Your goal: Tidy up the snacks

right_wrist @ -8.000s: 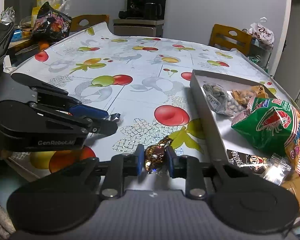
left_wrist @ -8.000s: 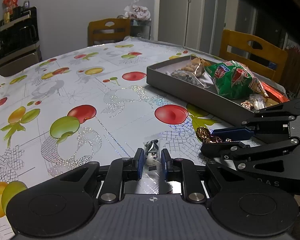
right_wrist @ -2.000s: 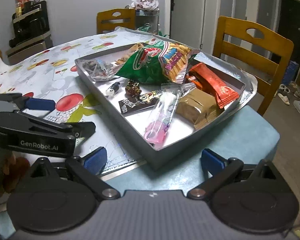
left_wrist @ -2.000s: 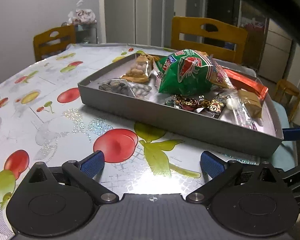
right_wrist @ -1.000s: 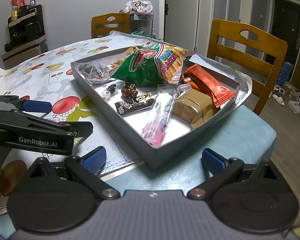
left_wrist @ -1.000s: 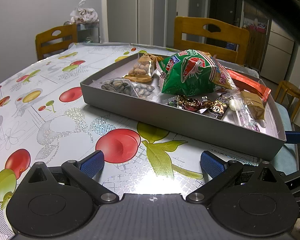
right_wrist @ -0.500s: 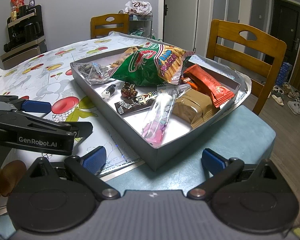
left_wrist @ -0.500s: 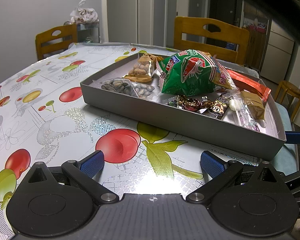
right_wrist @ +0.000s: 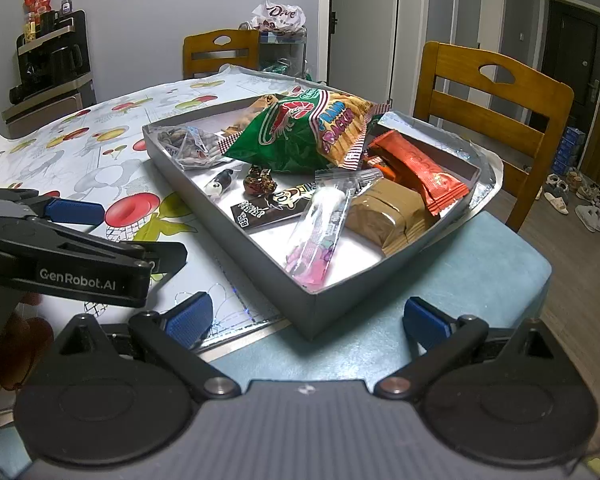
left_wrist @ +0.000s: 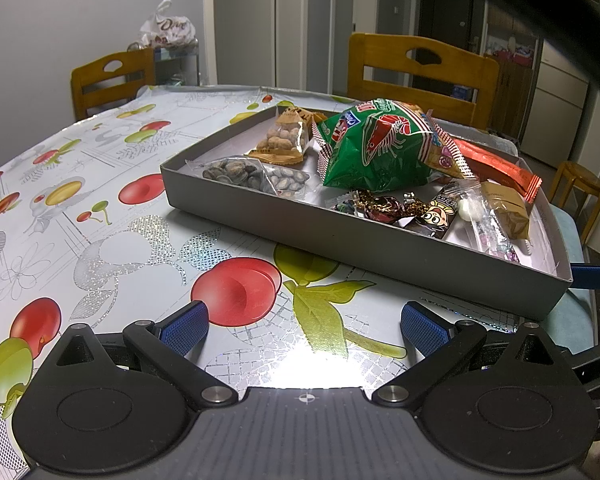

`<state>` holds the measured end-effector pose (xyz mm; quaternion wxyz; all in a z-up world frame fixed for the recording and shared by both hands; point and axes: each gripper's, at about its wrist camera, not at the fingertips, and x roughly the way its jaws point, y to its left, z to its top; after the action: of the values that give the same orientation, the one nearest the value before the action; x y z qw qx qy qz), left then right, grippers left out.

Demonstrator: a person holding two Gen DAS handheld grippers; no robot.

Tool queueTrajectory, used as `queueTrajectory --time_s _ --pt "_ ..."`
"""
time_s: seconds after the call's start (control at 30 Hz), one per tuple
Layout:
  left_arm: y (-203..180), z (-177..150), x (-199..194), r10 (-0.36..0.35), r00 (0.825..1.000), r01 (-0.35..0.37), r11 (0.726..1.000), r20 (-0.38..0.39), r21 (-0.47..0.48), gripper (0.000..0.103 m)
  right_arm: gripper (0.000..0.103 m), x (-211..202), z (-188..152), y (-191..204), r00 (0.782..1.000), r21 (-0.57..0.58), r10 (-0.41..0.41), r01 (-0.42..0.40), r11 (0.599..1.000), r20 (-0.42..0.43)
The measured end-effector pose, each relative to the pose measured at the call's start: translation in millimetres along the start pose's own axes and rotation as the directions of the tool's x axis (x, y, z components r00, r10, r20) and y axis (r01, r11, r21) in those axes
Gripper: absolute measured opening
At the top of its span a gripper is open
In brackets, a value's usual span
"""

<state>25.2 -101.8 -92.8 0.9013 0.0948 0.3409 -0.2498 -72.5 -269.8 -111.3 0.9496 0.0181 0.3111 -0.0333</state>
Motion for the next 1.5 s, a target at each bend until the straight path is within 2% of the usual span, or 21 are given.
queueTrajectory --time_s 1.5 --pt "0.3 0.1 0.0 0.0 1.0 0.0 1.0 0.0 0.0 0.103 0.103 -0.6 -0.7 1.8 1.0 0.005 -0.012 0.012 1.0 0.009"
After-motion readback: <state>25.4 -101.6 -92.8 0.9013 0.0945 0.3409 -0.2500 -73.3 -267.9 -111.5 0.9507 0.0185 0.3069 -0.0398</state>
